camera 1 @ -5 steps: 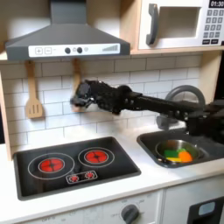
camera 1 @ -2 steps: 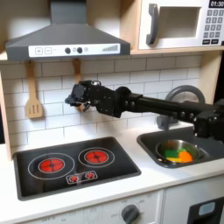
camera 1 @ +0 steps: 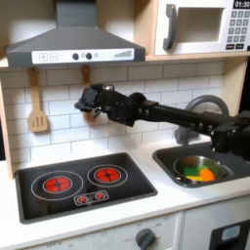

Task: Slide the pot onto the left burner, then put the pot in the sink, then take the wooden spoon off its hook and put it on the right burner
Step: 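Take the wooden spoon off its hook and put it on the right burner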

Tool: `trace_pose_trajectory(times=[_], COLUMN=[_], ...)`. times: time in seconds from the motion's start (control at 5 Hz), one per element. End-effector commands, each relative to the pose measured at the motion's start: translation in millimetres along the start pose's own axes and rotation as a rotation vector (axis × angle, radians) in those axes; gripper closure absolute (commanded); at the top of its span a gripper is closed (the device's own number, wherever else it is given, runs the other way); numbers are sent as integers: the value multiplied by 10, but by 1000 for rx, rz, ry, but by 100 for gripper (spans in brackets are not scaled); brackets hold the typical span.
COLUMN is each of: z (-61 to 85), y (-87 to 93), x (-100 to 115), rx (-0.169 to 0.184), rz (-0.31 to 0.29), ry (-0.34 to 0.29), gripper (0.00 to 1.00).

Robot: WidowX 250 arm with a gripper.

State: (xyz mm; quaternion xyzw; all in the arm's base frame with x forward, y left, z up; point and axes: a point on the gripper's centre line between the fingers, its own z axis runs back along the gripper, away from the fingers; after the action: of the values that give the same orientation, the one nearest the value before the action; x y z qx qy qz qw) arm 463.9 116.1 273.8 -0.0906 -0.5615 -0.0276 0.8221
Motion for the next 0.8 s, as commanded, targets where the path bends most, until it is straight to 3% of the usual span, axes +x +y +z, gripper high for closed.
trace_pose_trajectory(times=[0.0,0.6], z=[-32,-210], y=[31,10], x=[143,217], rx=[22,17], rz=[2,4], ry=[-17,-21], gripper=[0,0])
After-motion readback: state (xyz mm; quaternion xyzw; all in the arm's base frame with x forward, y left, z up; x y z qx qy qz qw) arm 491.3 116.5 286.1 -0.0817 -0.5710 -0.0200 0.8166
